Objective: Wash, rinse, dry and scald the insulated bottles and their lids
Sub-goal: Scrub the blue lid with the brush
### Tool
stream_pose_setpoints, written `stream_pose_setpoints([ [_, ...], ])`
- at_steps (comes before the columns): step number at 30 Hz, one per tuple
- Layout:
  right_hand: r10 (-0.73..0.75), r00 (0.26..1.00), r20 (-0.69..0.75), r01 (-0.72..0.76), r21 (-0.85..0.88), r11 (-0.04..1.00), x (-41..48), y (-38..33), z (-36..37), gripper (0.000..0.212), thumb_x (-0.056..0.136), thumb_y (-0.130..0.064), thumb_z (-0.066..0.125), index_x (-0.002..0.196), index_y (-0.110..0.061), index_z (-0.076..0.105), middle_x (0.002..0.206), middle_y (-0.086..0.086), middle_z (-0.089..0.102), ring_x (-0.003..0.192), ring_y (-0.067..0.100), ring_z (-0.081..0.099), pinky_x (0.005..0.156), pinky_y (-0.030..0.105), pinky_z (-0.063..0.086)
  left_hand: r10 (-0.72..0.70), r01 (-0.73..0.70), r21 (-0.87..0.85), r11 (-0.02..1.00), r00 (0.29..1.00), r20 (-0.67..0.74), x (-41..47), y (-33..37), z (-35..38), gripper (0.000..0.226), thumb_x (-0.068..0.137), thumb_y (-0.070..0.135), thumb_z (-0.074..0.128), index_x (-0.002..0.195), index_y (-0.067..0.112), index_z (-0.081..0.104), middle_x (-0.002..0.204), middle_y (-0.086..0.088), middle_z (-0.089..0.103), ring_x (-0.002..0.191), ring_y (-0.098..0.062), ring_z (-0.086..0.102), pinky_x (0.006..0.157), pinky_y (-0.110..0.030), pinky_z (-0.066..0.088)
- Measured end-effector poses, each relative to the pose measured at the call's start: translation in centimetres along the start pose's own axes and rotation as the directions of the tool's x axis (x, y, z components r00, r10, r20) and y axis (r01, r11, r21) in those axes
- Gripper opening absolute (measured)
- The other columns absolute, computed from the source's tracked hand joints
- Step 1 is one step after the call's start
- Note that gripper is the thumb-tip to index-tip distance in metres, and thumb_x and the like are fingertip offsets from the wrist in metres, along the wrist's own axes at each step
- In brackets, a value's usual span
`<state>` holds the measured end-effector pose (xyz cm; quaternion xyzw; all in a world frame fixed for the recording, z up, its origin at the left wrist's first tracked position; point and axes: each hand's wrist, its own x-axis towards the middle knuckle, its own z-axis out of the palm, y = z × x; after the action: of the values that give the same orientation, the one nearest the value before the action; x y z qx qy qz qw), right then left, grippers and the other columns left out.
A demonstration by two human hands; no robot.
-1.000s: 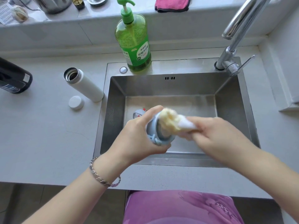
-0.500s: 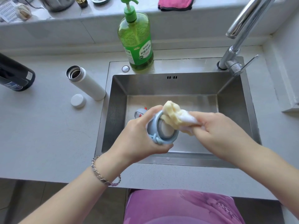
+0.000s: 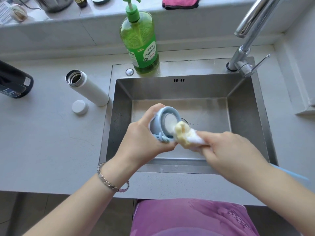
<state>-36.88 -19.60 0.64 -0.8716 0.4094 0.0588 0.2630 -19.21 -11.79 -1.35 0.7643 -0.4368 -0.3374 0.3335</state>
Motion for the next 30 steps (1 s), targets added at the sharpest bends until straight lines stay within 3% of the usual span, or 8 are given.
stream_pose_setpoints([
  [5, -0.064, 0.992, 0.112, 0.077, -0.114, 0.991, -0.2, -0.6, 1.2, 0.033, 0.092, -0.03, 0.039, 0.124, -0.039, 0.046, 0.103, 0.005, 0.064, 0.098, 0.03, 0.057, 0.066, 0.034, 0.033, -0.01, 0.008, -0.075, 0.997, 1.0, -0.022, 0.6, 0.2, -0.2, 0.071, 0.052, 0.02, 0.089, 0.111, 0.04, 0.056, 0.093, 0.018, 0.064, 0.079, 0.003, 0.057, 0.073, -0.007, 0.044],
  [8, 0.02, 1.0, 0.004, -0.02, -0.097, 0.995, 0.4, 0.7, 0.9, 0.037, 0.092, -0.027, 0.04, 0.125, -0.043, 0.046, 0.102, 0.007, 0.066, 0.097, 0.033, 0.058, 0.069, 0.035, 0.04, -0.013, 0.01, -0.043, 0.999, 0.998, -0.066, 1.4, 0.1, -0.3, 0.069, 0.054, 0.022, 0.088, 0.11, 0.043, 0.055, 0.093, 0.017, 0.064, 0.082, -0.003, 0.059, 0.077, -0.016, 0.05],
  [13, 0.035, 0.999, -0.031, -0.029, 0.195, 0.98, 1.2, 2.4, -0.4, 0.029, 0.09, -0.035, 0.045, 0.115, -0.042, 0.058, 0.088, 0.002, 0.07, 0.083, 0.029, 0.058, 0.071, 0.038, 0.047, -0.032, 0.033, 0.019, 0.999, 0.999, -0.022, 1.2, -0.9, -0.4, 0.068, 0.056, 0.025, 0.086, 0.111, 0.043, 0.052, 0.093, 0.016, 0.064, 0.085, -0.006, 0.06, 0.081, -0.026, 0.054],
  [15, -0.044, 0.999, -0.018, 0.047, 0.196, 0.98, 0.8, 1.4, -0.1, 0.031, 0.09, -0.037, 0.046, 0.119, -0.046, 0.054, 0.092, 0.001, 0.07, 0.086, 0.03, 0.059, 0.07, 0.036, 0.046, -0.008, 0.008, 0.034, 0.999, 1.0, -0.006, 0.9, -0.7, 0.0, 0.069, 0.055, 0.027, 0.086, 0.113, 0.041, 0.053, 0.096, 0.015, 0.064, 0.09, -0.008, 0.06, 0.082, -0.025, 0.052],
  [20, -0.132, 0.99, 0.057, 0.122, 0.15, 0.981, 0.5, -0.3, 0.1, 0.035, 0.091, -0.031, 0.045, 0.119, -0.05, 0.05, 0.063, -0.007, 0.047, 0.071, 0.021, 0.042, 0.058, 0.031, 0.032, 0.05, -0.052, 0.062, 0.997, 0.998, 0.028, 0.7, -0.8, 0.6, 0.071, 0.052, 0.026, 0.083, 0.116, 0.036, 0.054, 0.106, 0.008, 0.061, 0.1, -0.012, 0.057, 0.086, -0.028, 0.049],
  [23, -0.088, 0.992, 0.086, 0.066, 0.231, 0.971, 0.6, 0.3, -0.1, 0.026, 0.089, -0.03, 0.046, 0.104, -0.048, 0.057, 0.076, -0.007, 0.061, 0.08, 0.023, 0.053, 0.066, 0.033, 0.04, 0.051, -0.051, 0.028, 0.998, 0.999, -0.008, 0.7, -0.9, 0.6, 0.068, 0.051, 0.028, 0.078, 0.114, 0.037, 0.054, 0.105, 0.007, 0.061, 0.1, -0.014, 0.058, 0.087, -0.032, 0.051],
  [25, -0.094, 0.987, 0.131, 0.049, 0.318, 0.947, 0.5, -0.1, 0.0, 0.021, 0.087, -0.027, 0.046, 0.082, -0.046, 0.056, 0.07, -0.008, 0.058, 0.072, 0.019, 0.051, 0.066, 0.034, 0.042, 0.039, -0.039, 0.016, 0.999, 0.999, -0.007, 0.7, -0.8, 0.7, 0.068, 0.051, 0.028, 0.08, 0.114, 0.037, 0.054, 0.103, 0.006, 0.062, 0.099, -0.014, 0.059, 0.087, -0.031, 0.051],
  [30, -0.079, 0.979, 0.186, -0.002, 0.4, 0.917, 0.5, 0.1, 0.0, 0.035, 0.084, -0.021, 0.049, 0.065, -0.051, 0.051, 0.064, -0.01, 0.057, 0.059, 0.007, 0.044, 0.062, 0.03, 0.04, 0.001, -0.002, 0.047, 0.999, 1.0, 0.012, 0.5, -0.8, 0.5, 0.067, 0.053, 0.019, 0.084, 0.111, 0.037, 0.056, 0.101, 0.006, 0.063, 0.095, -0.011, 0.059, 0.084, -0.024, 0.049],
])
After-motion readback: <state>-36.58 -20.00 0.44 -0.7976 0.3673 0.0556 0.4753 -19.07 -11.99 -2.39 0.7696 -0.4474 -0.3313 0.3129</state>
